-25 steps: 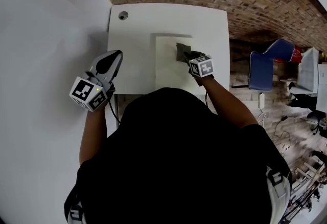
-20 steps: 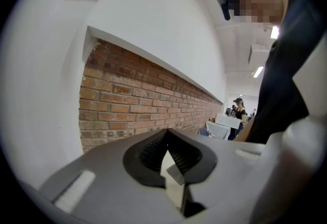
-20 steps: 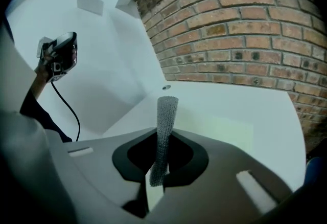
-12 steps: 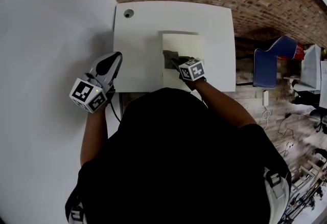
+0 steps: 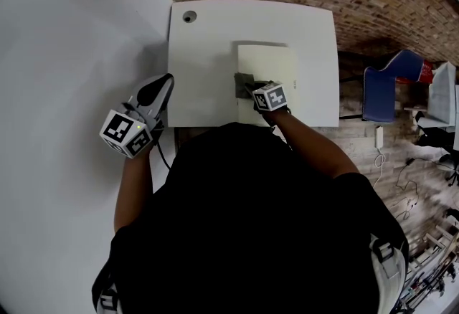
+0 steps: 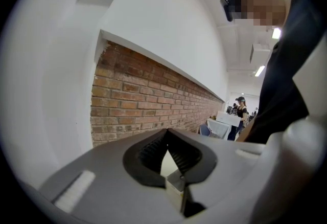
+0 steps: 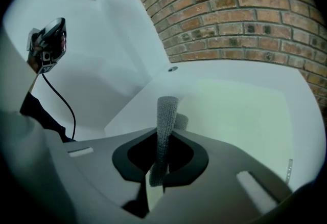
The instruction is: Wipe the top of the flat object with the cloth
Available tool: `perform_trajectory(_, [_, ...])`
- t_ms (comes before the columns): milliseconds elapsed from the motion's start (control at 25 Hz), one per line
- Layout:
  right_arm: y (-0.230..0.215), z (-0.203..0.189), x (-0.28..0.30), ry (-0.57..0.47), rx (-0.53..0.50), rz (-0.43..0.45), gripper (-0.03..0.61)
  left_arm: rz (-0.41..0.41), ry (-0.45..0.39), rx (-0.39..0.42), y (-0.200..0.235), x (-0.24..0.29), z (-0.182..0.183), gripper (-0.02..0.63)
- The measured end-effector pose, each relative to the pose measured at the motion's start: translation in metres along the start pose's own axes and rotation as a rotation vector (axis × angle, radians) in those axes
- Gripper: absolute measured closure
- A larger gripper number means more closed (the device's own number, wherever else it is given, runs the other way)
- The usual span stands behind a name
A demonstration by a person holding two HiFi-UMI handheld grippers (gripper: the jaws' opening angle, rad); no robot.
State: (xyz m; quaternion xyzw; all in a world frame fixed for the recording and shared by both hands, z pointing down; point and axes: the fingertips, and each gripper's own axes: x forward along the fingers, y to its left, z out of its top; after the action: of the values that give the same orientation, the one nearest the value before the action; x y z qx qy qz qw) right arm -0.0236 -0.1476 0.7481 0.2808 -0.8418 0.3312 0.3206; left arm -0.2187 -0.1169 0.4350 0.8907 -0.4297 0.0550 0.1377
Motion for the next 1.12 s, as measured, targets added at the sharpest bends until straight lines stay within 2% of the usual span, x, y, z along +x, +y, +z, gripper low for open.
perform_trajectory(360, [-0.029,-0.02,-0.008,0.028,-0.001,-0.069,0.569,0.006,-0.001,-0.017,0.009,-0.002,-0.002,0.612])
perform_trajectory(600, [-0.047,-0.021,-0.023,0.011,-0.007,-0.101,0.569,-0.032,0.001,-0.013,0.001,0.016,-0.003,0.612])
perform_trajectory(1120, [-0.108,-0.056,-0.067,0.03,0.062,-0.211,0.569,-0.088,0.003,-0.019,-0.023,0.052,-0.004,0.612])
